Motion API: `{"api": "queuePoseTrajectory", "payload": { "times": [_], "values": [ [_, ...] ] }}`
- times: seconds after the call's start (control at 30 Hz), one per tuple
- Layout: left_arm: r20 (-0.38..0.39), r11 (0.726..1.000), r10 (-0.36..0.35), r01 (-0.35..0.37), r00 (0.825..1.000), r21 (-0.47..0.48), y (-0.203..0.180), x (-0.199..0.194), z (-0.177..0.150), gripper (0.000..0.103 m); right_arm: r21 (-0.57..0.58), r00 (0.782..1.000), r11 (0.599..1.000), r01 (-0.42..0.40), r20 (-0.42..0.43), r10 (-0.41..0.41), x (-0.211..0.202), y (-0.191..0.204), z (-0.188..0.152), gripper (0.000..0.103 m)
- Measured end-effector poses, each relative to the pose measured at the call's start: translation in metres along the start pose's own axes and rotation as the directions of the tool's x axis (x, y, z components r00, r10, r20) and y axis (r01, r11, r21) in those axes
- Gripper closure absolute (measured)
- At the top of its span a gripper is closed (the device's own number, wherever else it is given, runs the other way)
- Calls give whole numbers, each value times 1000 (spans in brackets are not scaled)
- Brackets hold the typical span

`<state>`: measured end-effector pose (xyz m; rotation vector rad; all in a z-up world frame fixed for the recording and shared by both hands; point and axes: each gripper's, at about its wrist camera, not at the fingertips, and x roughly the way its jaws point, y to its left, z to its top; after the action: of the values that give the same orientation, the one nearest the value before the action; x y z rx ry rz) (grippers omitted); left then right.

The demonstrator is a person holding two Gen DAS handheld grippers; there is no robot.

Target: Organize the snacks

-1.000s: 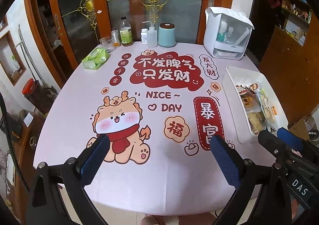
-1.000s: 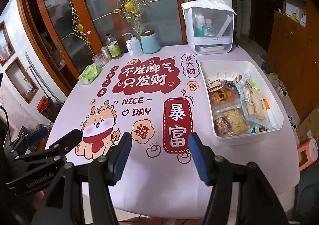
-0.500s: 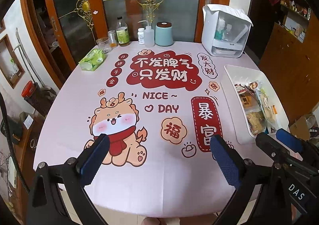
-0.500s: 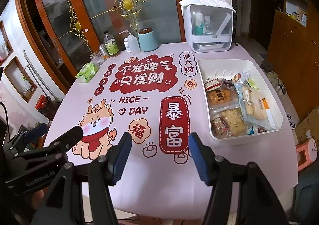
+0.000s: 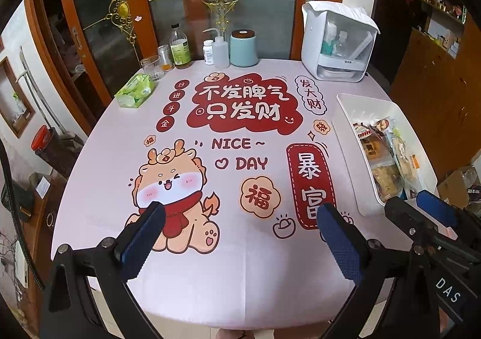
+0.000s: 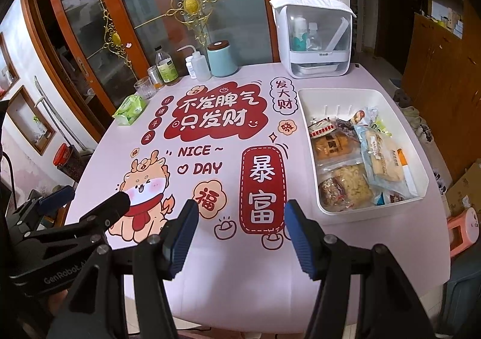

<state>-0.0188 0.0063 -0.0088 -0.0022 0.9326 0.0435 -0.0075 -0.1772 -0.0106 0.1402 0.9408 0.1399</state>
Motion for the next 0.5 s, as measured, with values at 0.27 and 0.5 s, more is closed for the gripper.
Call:
{"api": "queuePoseTrajectory", "payload": {
  "times": [0.27,0.5],
  "values": [
    [-4,1000,3,-3,1000,-1,3,3,1,3,-1,1000,1000,-10,-11,9,6,5,0,43],
    [-8,1000,4,-4,1000,-2,11,5,0,3,-1,1000,1000,-15,-17,15,7,6,0,43]
  ]
}}
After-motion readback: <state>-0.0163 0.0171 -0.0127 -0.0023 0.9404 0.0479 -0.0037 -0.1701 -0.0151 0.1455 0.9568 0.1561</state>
